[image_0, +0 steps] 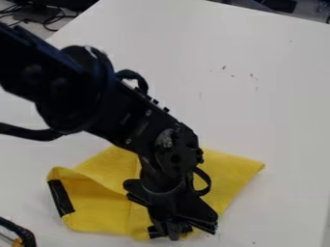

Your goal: Fold the cloth from top right to bottom left

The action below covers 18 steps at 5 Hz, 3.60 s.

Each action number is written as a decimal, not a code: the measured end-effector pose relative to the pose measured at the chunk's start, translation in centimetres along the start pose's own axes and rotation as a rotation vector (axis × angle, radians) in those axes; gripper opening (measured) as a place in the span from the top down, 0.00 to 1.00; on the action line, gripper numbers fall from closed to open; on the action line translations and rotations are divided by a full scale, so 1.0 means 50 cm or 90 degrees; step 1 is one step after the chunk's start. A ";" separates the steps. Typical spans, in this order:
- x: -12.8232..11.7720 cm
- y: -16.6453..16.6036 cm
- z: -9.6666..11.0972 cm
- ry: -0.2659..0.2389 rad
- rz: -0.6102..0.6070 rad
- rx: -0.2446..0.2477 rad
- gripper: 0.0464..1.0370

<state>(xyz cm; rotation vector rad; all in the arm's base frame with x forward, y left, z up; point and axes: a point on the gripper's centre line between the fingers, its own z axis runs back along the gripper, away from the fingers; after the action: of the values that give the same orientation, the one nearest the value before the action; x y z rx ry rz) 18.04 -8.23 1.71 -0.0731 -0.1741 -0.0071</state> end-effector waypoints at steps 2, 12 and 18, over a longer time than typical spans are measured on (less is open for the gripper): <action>-0.007 -0.005 0.056 -0.012 -0.046 0.102 0.38; 0.021 0.007 0.002 0.024 -0.066 0.097 0.97; 0.307 0.188 0.054 -0.035 -0.243 0.107 0.98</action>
<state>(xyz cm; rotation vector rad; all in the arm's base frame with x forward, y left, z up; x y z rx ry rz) 32.82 1.35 6.34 0.1282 -0.2407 -0.3712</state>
